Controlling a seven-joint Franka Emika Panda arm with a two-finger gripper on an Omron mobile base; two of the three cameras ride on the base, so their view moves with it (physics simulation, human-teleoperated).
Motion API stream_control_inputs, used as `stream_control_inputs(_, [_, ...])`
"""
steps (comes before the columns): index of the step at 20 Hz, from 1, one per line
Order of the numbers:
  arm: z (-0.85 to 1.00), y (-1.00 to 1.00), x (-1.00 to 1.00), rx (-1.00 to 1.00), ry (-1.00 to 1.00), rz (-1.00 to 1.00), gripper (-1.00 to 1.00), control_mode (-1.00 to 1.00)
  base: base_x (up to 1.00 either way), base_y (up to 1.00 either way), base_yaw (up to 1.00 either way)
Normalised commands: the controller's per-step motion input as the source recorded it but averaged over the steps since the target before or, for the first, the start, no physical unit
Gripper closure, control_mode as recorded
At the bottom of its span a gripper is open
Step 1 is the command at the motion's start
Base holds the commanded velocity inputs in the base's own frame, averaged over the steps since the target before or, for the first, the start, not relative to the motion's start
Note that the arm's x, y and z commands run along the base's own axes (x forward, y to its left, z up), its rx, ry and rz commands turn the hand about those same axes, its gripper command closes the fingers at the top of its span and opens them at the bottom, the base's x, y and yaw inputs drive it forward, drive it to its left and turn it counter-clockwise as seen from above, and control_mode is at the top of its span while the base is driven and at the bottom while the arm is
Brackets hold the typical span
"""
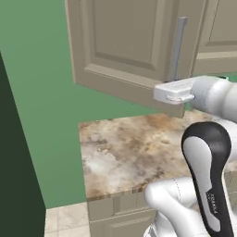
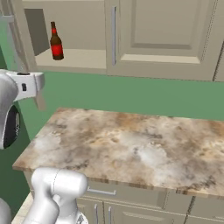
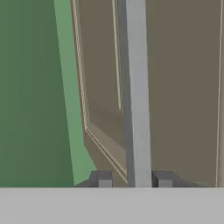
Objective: Open the cabinet directly in front. Then move the beer and the mug to the dining counter with the jar on it.
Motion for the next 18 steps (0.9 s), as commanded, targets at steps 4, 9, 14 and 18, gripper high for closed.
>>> stream_control_inputs(4, [0.17,0.06,-0.9,0.0,0.0,-0.1,1.0,-1.0,0.0,0.0,0.0])
stream_control_inputs(9, [0.0,-0.33,-0.91,0.0,0.0,-0.26,-1.0,-1.0,0.0,0.0,0.0])
stream_control_inputs(14, [0.0,-0.75,-0.7,0.03,0.04,-0.28,-1.0,-1.0,0.0,0.0,0.0])
stream_control_inputs(18, [0.0,-1.0,-0.41,0.2,0.06,-0.12,-1.0,-1.0,0.0,0.0,0.0])
